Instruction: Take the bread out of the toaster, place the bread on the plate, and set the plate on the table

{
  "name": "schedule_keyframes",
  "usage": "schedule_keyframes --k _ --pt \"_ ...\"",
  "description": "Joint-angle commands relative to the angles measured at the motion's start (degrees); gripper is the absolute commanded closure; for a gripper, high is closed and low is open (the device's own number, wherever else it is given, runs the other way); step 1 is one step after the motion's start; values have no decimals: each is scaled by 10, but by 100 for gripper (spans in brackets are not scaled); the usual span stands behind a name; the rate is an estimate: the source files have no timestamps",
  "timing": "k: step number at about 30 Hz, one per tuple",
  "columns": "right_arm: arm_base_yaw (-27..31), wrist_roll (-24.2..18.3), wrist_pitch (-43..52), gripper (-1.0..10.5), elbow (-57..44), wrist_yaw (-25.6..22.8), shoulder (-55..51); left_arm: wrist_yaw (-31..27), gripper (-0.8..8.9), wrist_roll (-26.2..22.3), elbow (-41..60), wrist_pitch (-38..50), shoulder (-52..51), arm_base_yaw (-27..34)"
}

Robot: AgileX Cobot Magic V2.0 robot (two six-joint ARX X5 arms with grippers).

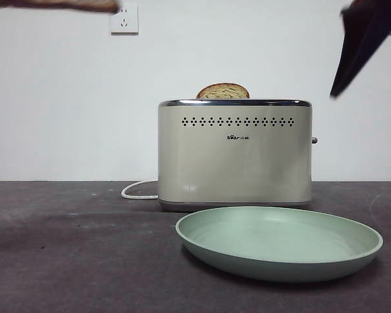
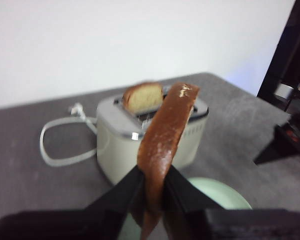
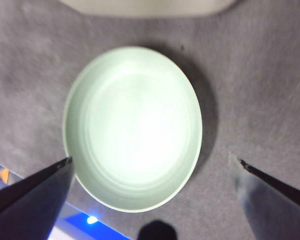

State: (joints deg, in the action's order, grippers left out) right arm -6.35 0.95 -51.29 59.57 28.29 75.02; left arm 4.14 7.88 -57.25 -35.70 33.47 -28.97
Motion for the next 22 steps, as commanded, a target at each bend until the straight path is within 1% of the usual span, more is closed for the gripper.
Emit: schedule_keyframes --k 1,4,8,10,12,14,16,20,22 --pt "-11 -14 7 412 1 -2 47 -5 820 45 15 -28 -54 1" --pt "-21 -19 17 412 1 -2 95 -7 820 54 16 -89 -93 1" --pt "-38 -19 36 413 1 -3 150 -7 820 67 16 -148 -120 1" --pt "-46 -19 44 415 1 -4 172 -5 820 70 16 -160 -124 1" --pt "-52 -19 51 416 1 -5 189 8 820 72 16 -167 -124 1" --pt "-58 -19 57 417 1 -22 201 24 820 74 16 -166 -124 1" --pt "-64 -19 61 431 1 -47 211 28 820 76 16 -165 -124 1" --pt "-66 -19 64 585 0 -45 225 30 820 76 16 -173 -124 1" --pt "-68 -19 69 686 0 -46 226 31 820 76 16 -174 -124 1"
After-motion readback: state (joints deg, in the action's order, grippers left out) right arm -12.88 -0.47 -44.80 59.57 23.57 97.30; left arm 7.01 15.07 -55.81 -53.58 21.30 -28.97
